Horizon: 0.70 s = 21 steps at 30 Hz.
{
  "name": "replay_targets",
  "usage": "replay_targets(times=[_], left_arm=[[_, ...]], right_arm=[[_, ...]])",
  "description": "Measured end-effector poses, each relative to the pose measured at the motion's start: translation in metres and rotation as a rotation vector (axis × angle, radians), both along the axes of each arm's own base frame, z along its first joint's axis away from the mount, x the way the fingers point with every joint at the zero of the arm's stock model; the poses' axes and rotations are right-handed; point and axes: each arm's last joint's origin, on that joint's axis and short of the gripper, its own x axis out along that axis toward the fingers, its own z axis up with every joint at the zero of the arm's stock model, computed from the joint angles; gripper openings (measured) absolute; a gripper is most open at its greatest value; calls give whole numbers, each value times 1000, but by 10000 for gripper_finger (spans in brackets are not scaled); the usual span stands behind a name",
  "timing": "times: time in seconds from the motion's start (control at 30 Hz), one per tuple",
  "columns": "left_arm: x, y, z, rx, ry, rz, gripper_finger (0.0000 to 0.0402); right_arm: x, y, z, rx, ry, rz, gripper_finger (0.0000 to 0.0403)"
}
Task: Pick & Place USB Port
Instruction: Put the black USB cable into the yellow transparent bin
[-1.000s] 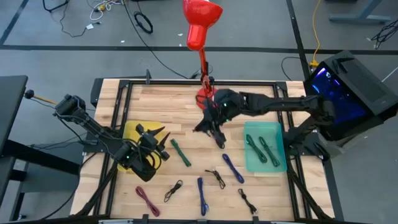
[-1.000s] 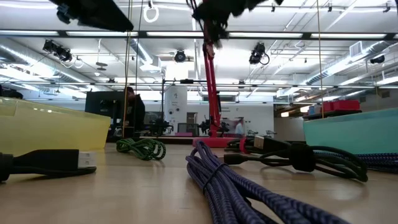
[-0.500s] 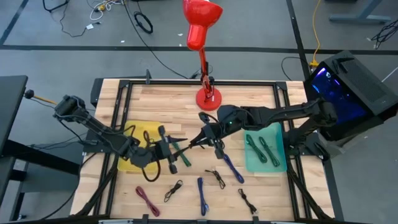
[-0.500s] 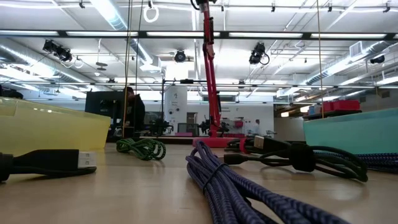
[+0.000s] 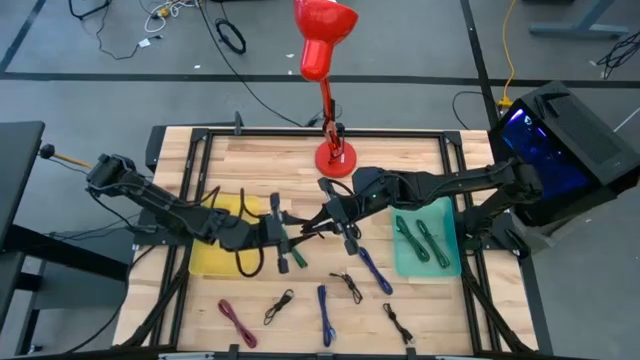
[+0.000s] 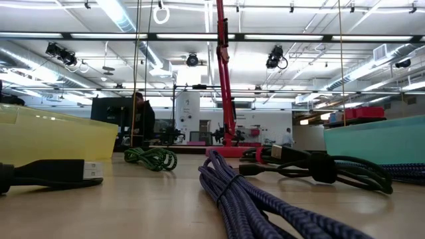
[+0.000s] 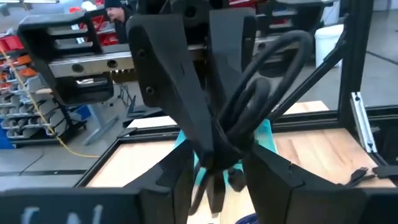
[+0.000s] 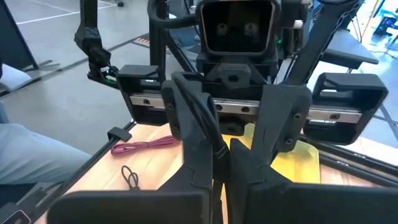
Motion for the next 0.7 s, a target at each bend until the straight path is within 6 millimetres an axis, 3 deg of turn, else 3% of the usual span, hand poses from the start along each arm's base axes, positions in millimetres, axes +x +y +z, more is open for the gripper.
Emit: replay_targets(times=[0.17,0.37,0.7], left_arm=[[1,2,-1,0,3,7,27],[1,2,-1,-21,-2,15,17],[-5,-2,-11,-43,75,151,14]], right_arm=[[0,0,1,0,-2,-1,15],[0,-1,1,-2,-8,-1,16],[0,-7,0,8,11,-21,178]])
